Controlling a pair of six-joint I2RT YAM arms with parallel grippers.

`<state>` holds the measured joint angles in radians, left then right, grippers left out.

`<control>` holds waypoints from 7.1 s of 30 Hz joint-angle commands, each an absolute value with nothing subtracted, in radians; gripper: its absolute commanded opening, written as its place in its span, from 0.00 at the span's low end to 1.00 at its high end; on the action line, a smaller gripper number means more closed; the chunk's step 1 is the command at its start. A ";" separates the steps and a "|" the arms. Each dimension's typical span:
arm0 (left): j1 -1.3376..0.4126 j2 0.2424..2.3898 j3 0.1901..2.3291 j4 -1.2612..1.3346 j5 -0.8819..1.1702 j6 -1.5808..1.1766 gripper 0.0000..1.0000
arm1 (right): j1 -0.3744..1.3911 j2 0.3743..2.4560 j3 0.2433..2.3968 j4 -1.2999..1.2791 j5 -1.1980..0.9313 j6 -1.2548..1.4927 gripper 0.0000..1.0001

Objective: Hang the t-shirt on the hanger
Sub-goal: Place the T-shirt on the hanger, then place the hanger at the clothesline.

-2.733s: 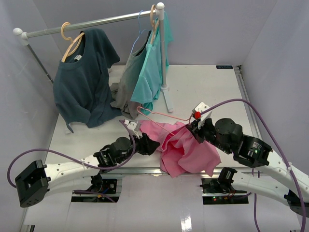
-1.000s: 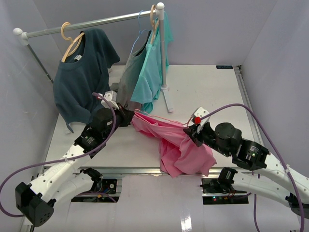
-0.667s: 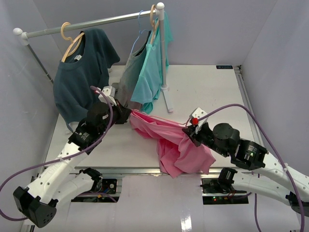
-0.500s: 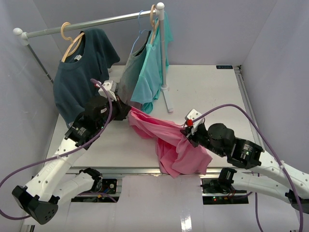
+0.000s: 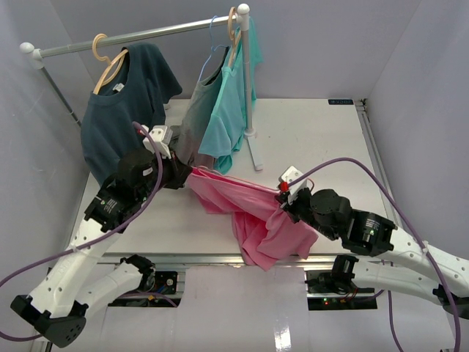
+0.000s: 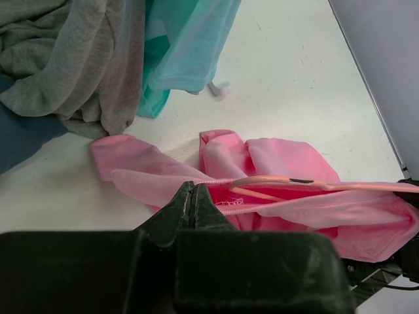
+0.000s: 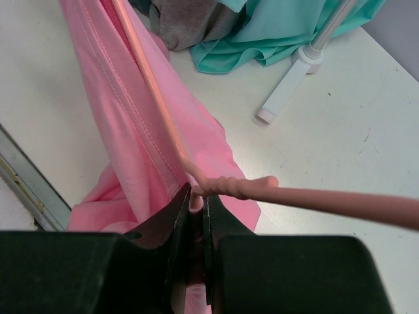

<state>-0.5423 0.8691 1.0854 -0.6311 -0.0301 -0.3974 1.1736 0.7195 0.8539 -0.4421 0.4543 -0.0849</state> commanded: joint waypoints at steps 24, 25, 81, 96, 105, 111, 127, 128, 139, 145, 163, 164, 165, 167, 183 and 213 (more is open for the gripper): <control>-0.582 0.991 1.210 -0.544 0.344 -0.329 0.00 | 1.207 0.963 0.989 -0.386 0.506 -0.069 0.08; -0.606 1.003 1.211 -0.544 0.336 -0.322 0.00 | 1.207 0.972 0.995 -0.375 0.511 -0.074 0.08; -0.836 1.140 1.328 -0.920 0.496 0.446 0.69 | 1.164 0.808 1.026 -0.380 0.096 -0.106 0.08; -0.841 1.061 1.239 -0.828 0.364 0.323 0.00 | 1.166 0.769 0.995 -0.371 0.219 -0.056 0.50; -0.842 0.988 1.118 -0.788 0.199 0.232 0.00 | 1.164 0.677 0.952 -0.405 0.495 0.073 0.71; -0.842 0.942 1.152 -0.794 0.210 0.210 0.00 | 1.166 0.690 0.917 -0.372 0.459 0.065 0.48; -0.841 0.891 1.144 -0.739 0.414 0.237 0.00 | 1.164 0.766 0.999 -0.133 0.028 -0.126 0.58; -0.841 0.893 1.145 -0.736 0.425 0.239 0.00 | 1.164 0.775 1.006 -0.115 0.002 -0.132 0.58; -0.842 0.878 1.146 -0.686 0.557 0.255 0.00 | 1.164 0.892 1.045 -0.035 -0.011 -0.152 0.56; -0.841 0.895 1.158 -0.657 0.583 0.235 0.06 | 1.164 0.932 1.069 -0.029 -0.021 -0.146 0.08; -0.841 0.842 1.323 -0.765 0.203 0.207 0.78 | 1.163 0.769 1.198 -0.268 0.087 -0.156 0.08; -0.842 0.809 1.297 -0.766 0.201 0.211 0.78 | 1.162 0.768 1.214 -0.281 0.107 -0.157 0.08; -0.842 0.784 1.277 -0.766 0.198 0.214 0.78 | 1.161 0.768 1.237 -0.298 0.122 -0.159 0.08; -0.842 0.742 1.250 -0.765 0.198 0.217 0.78 | 1.162 0.774 1.288 -0.317 0.145 -0.162 0.08; -0.842 0.726 1.109 -0.752 0.104 0.232 0.74 | 1.162 0.788 1.412 -0.393 0.153 -0.162 0.08; -0.842 0.709 1.082 -0.802 -0.044 0.178 0.00 | 1.163 0.755 1.457 -0.430 0.192 -0.169 0.08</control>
